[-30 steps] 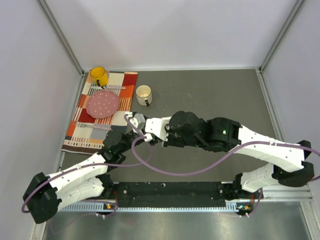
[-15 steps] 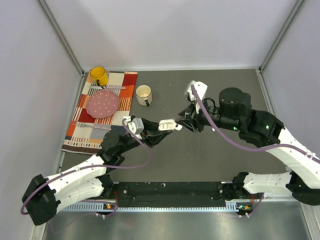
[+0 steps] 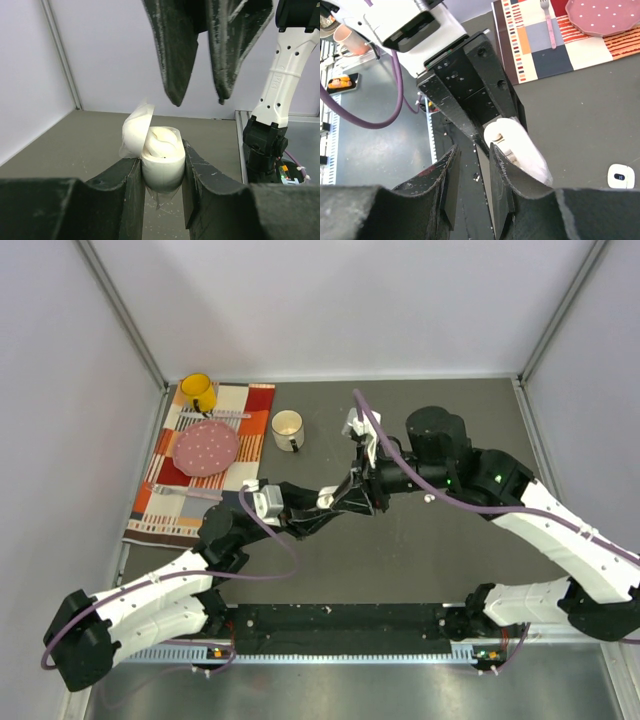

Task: Insert the wireless bluetooth earbuds into the charging case
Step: Insert the left earbud into the left side groove of the charging case.

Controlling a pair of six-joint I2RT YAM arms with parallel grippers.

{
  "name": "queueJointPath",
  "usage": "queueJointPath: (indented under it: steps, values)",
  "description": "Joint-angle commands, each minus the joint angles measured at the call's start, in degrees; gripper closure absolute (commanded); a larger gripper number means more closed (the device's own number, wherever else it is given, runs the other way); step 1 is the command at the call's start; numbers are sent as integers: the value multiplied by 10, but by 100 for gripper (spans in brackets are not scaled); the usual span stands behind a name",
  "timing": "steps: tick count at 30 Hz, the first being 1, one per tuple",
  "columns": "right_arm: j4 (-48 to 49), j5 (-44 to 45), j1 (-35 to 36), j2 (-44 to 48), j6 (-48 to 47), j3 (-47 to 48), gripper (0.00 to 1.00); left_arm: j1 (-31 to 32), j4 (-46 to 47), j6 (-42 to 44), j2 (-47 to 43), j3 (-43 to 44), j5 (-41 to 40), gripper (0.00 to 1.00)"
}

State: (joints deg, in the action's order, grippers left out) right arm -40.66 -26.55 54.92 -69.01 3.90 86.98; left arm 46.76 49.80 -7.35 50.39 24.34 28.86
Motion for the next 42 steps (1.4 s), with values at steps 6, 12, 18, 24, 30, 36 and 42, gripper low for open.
queueJointPath:
  steps: [6,12,18,24,30,36,42]
  values:
    - [29,-11,-24,-6,35,-6,70,-3,50,2,-12,4,23,100]
    - [28,-20,-24,-7,41,-8,70,-2,50,1,-10,4,21,100]
    - [27,8,-25,-12,51,-17,70,-2,56,0,-7,6,24,100]
    - [29,37,-26,-16,50,-18,70,-3,61,1,-7,5,37,100]
    - [28,44,-25,-28,51,-15,70,-2,71,2,-2,7,57,100]
    - [37,56,-25,-30,52,-24,71,-2,71,1,6,13,66,100]
    - [69,87,-25,-15,63,-50,70,-2,72,-6,8,15,61,100]
